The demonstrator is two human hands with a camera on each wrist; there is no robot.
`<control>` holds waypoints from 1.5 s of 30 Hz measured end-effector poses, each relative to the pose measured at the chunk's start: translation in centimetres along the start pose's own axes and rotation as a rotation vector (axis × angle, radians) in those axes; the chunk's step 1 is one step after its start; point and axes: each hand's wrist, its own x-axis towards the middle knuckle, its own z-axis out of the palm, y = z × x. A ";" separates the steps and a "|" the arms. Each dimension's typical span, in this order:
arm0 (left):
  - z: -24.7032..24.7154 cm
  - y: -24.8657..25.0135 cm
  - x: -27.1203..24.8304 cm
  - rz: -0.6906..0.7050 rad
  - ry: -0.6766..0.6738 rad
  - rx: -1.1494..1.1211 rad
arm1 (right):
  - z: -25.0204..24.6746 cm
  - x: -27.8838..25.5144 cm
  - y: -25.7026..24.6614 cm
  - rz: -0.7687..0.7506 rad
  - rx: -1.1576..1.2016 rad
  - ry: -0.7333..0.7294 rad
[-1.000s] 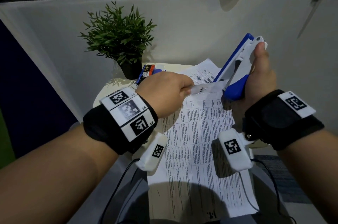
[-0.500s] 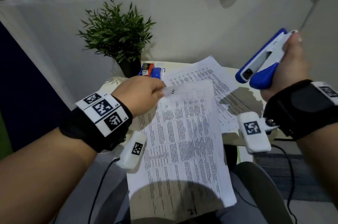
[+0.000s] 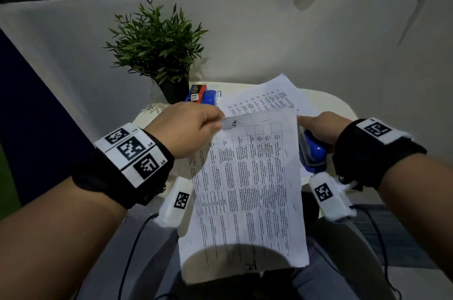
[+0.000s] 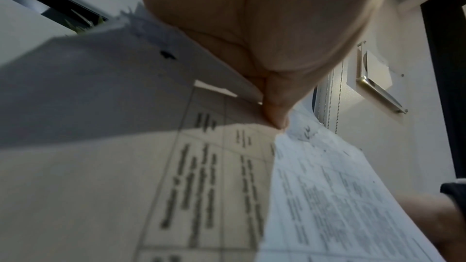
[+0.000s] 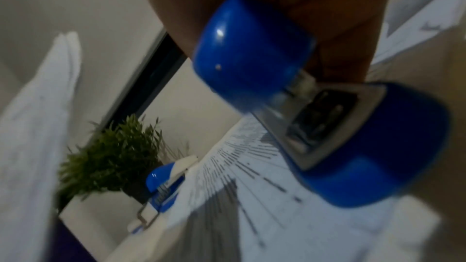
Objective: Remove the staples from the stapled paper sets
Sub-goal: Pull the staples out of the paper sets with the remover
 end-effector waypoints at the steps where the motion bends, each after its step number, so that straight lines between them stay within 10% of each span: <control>1: 0.0 -0.1 0.1 0.003 -0.007 -0.012 | 0.0 -0.2 0.0 0.013 -0.037 -0.002; 6: -0.1 -0.3 0.4 0.002 -0.012 -0.029 | -1.0 -0.3 -0.5 -0.114 -0.326 0.181; 9: 0.0 -0.5 0.6 0.009 -0.014 -0.030 | -1.8 -1.4 -1.8 -0.299 -0.067 0.314; 12: 0.2 -0.4 0.8 0.019 -0.010 0.005 | -1.4 -3.7 -3.3 -0.460 0.073 0.118; 20: 2.5 0.4 1.3 0.074 -0.031 0.171 | 3.0 -4.5 -3.3 -0.510 -0.603 0.013; 45: 9.2 1.1 0.4 0.239 -0.068 0.350 | 7.7 -4.5 2.2 -0.868 -0.906 0.235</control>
